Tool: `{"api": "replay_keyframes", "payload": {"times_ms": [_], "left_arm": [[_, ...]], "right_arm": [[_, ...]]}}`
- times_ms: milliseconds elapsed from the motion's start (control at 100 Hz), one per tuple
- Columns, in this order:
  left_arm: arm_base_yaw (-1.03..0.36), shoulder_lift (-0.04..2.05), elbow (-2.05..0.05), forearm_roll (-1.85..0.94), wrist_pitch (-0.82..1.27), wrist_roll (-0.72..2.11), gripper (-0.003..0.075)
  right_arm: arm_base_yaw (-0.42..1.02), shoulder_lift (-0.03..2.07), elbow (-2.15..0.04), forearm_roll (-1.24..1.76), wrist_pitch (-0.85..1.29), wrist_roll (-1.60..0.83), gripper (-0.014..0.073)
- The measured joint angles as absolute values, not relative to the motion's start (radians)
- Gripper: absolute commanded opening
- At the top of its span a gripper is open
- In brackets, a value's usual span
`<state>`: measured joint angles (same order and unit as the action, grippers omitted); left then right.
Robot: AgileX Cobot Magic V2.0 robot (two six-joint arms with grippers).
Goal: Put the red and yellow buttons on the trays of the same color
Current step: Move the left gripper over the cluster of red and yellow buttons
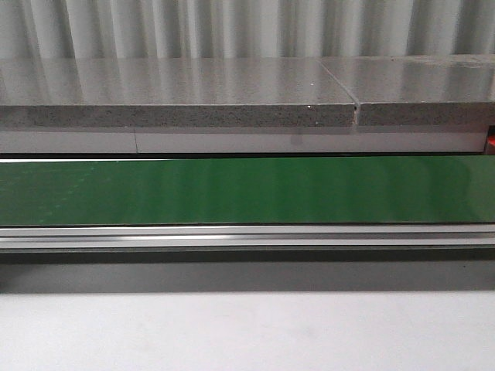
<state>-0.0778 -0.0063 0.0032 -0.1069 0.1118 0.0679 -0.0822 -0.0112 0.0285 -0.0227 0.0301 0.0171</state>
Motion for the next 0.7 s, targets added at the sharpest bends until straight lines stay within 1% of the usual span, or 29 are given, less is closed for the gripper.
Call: {"api": "replay_keyframes", "payload": {"times_ms": [510,600,700], "left_arm": [[-0.078,-0.006,0.003,-0.107,0.095,0.068,-0.0020],[-0.078,-0.006,-0.014,-0.104,0.136,0.068,-0.0020],[-0.078,-0.006,-0.079,-0.098,0.206,0.068,-0.0020]], "right_arm": [[-0.082,-0.011,0.029,-0.023,0.030,0.017,-0.0067],[-0.082,-0.011,0.029,-0.023,0.030,0.017,-0.0067],[-0.082,-0.011,0.029,-0.023,0.030,0.017,-0.0067]]}}
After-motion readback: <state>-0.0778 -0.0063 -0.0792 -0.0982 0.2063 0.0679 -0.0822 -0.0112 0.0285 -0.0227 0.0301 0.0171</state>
